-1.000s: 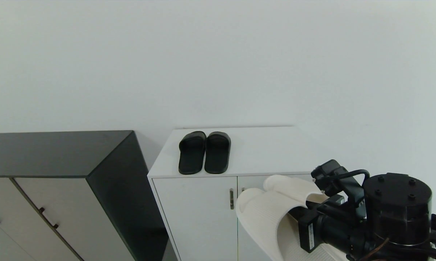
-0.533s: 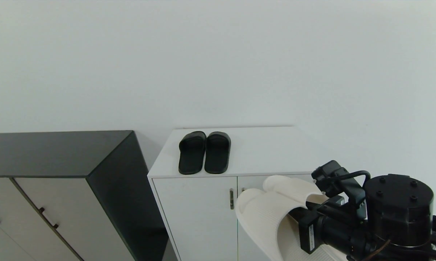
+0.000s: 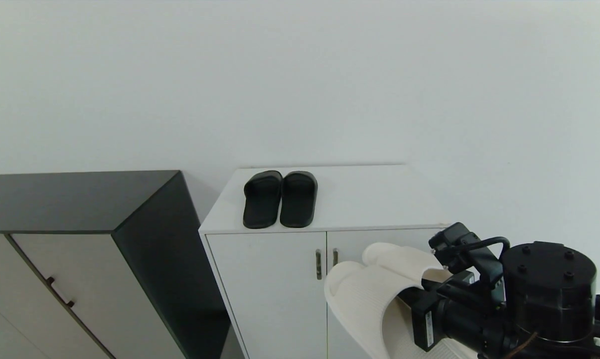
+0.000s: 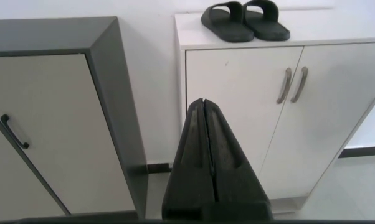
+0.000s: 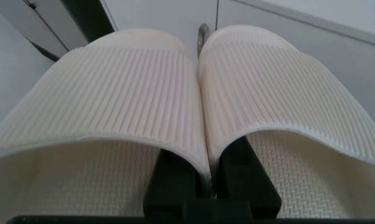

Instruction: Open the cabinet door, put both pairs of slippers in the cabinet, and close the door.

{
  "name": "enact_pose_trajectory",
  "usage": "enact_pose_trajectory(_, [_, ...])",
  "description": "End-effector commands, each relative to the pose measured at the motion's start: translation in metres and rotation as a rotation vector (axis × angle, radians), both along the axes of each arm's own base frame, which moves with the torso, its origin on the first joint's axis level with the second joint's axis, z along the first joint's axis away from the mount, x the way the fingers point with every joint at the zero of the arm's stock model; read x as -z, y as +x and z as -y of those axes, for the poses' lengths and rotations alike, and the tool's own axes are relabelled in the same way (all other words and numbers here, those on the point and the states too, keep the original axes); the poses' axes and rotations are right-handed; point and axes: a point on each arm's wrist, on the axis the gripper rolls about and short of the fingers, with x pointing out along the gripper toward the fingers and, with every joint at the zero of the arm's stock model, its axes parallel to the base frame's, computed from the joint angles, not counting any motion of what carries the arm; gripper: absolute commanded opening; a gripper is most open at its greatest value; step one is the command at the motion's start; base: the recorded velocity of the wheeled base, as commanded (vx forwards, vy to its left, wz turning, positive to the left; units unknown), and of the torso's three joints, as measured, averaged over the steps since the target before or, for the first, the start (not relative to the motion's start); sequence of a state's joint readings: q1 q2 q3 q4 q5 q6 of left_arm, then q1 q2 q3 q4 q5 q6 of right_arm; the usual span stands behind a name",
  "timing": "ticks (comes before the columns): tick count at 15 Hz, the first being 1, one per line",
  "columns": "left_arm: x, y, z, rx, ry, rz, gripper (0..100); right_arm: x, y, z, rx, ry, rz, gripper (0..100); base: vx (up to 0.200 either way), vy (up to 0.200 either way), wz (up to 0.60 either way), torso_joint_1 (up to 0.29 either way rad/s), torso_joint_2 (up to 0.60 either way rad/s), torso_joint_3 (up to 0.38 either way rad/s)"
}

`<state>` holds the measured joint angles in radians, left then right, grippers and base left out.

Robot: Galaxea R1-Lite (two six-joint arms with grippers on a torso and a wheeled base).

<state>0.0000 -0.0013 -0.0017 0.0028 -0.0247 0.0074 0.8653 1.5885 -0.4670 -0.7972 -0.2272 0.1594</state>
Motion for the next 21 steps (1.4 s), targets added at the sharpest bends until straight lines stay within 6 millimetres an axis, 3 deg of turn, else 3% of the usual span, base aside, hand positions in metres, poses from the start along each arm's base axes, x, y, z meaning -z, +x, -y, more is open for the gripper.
enact_pose_trajectory(1, [0.0,0.0,0.0,0.001,0.0,-0.002,0,0.002,0.0,-0.001,-0.002,-0.005,-0.005,0,0.0,0.0,0.0,-0.168,0.4,0.222])
enact_pose_trajectory(2, [0.0,0.0,0.0,0.001,0.0,-0.002,0,0.003,0.0,-0.001,-0.003,-0.008,-0.007,0,0.0,0.0,0.0,-0.217,0.48,0.281])
enact_pose_trajectory(3, [0.0,0.0,0.0,0.001,-0.001,0.0,100,0.003,0.0,-0.001,-0.003,-0.01,-0.009,0,0.0,0.0,0.0,-0.222,0.52,0.281])
enact_pose_trajectory(19, [0.0,0.0,0.0,0.005,0.019,-0.006,100,0.013,-0.002,-0.001,-0.006,-0.022,-0.02,0,0.0,0.0,0.0,-0.198,0.52,0.315])
enact_pose_trajectory(21, [-0.002,0.006,0.0,0.01,0.017,-0.084,100,0.015,-0.002,-0.003,-0.007,-0.027,-0.023,0,0.0,0.0,0.0,-0.151,0.48,0.322])
